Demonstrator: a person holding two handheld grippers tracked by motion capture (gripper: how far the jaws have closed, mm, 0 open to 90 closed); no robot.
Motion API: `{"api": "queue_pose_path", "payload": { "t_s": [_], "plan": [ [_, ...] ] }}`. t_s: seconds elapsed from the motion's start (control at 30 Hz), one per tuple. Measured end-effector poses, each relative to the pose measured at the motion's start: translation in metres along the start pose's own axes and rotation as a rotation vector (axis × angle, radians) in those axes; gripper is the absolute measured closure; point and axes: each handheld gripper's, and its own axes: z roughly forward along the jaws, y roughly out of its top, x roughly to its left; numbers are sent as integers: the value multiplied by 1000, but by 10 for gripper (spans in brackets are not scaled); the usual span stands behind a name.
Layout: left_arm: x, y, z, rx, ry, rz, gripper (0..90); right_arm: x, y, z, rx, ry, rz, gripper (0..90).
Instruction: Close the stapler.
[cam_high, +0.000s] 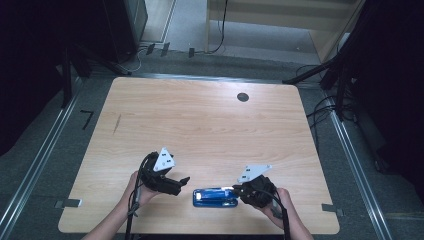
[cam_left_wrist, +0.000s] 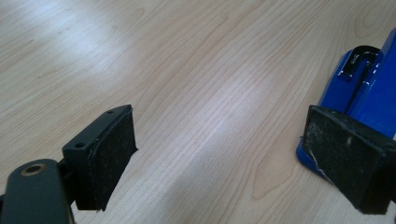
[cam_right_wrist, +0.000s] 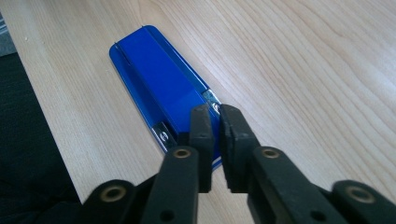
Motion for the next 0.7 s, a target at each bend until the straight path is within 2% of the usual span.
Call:
{"api": "queue_pose_path", "payload": {
  "t_s": [0.1, 0.2, 0.27, 0.33, 0.47, 0.53, 0.7],
  "plan": [
    [0, 0, 1, 7, 11, 1, 86, 0, 2, -6, -49, -8, -13, 787],
    [1, 0, 1, 12, 19, -7, 81, -1, 3, -10, -44, -51, -16, 673],
    [1, 0, 1, 20, 29, -3, 79, -6, 1, -11, -44, -67, 17, 552],
    [1, -1, 2, 21, 29, -6, 76, -11, -1, -11, -36, -97, 27, 446],
    [3, -2, 1, 26, 41, -5, 72, -23, -7, -14, -39, -134, 69, 325],
    [5, -3, 1, 24, 47, -9, 72, -29, -11, -17, -46, -142, 94, 231],
    [10, -6, 1, 30, 65, -23, 72, -42, -18, -24, -59, -217, 142, 144]
  ]
}}
